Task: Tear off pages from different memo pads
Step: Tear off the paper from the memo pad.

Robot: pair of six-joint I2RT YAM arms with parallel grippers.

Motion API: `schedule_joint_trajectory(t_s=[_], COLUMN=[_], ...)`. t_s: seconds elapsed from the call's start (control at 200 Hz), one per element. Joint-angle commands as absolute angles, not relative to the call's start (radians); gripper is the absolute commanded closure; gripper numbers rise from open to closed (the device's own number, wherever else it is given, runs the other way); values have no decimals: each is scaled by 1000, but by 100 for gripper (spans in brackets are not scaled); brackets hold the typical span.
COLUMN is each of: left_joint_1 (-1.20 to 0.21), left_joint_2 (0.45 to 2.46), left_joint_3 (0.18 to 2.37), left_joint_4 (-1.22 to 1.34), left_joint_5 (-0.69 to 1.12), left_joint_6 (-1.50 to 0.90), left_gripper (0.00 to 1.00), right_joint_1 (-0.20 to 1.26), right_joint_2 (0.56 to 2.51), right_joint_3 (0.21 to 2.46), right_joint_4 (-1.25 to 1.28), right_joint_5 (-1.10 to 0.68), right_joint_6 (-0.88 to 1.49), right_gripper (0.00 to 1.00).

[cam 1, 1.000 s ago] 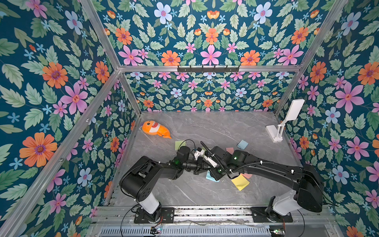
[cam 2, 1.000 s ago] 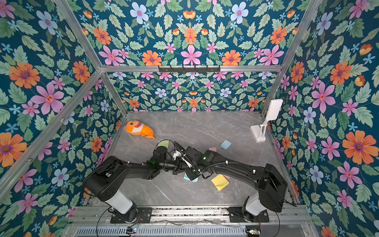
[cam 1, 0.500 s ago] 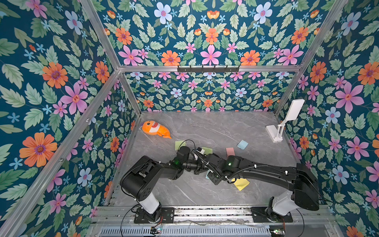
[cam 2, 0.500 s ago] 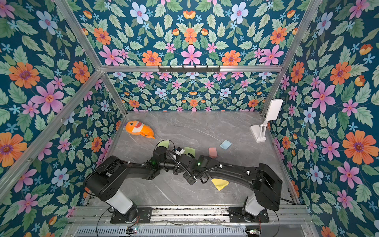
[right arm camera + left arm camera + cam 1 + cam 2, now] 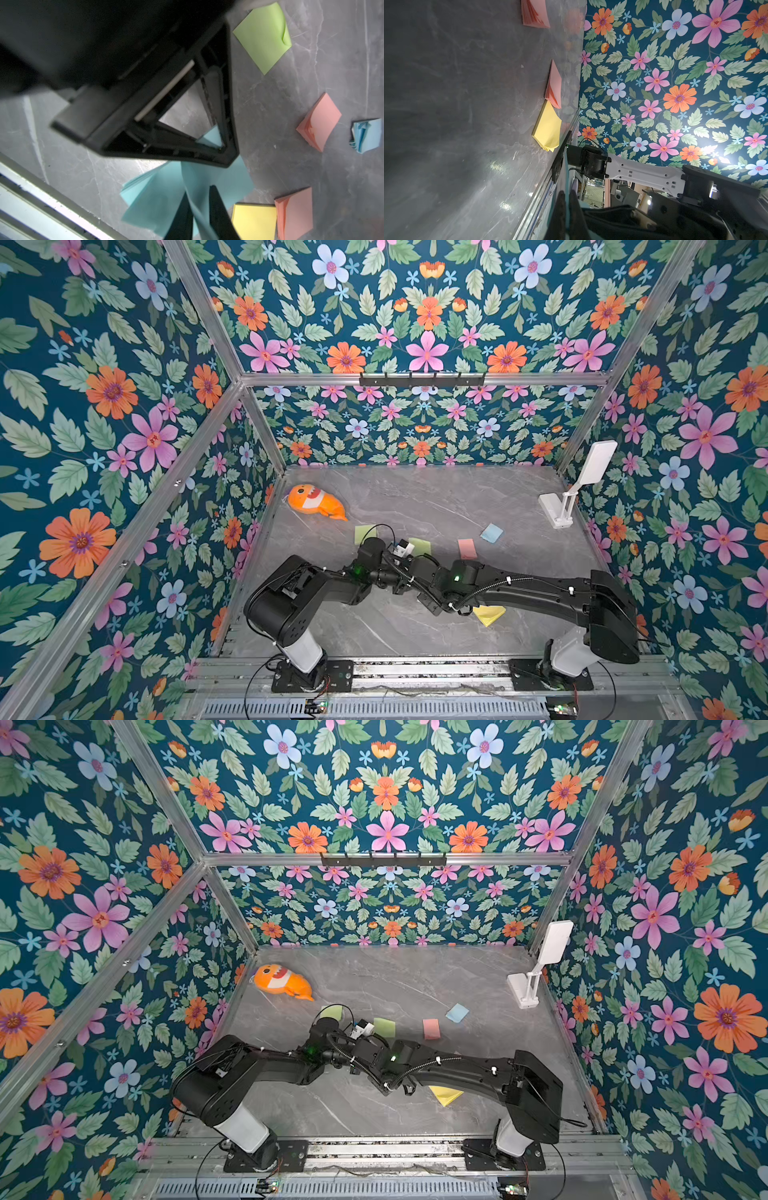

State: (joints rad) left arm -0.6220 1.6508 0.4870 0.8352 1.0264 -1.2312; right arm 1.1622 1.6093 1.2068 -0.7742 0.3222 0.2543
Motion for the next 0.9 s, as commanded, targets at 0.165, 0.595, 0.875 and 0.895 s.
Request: schedule_joint_trajectory(t_s=[0.165,0.595,0.875,0.895], left_joint_1=[-623,-611,-545,-545], left_joint_2=[1664,1626,1498,1478], left_joint_3=[486,528,529,527], left_joint_4=[875,854,730,702], left_joint_5=[1032,1046,961,943], left_joint_6=[-1236,-1204,-1020,-988], left_gripper=[100,77,54,53], right_joint_1=[1164,1172,1164,1160], right_joint_2=[1603,1593,1559,1557], right_joint_3=[1214,1199,1198,1201], right_joint_4=[-817,-783,-767,-772], right_joint_5=[430,527,559,557], right_joint_6=[203,85,-21,-23], right_gripper=[98,100,100,100])
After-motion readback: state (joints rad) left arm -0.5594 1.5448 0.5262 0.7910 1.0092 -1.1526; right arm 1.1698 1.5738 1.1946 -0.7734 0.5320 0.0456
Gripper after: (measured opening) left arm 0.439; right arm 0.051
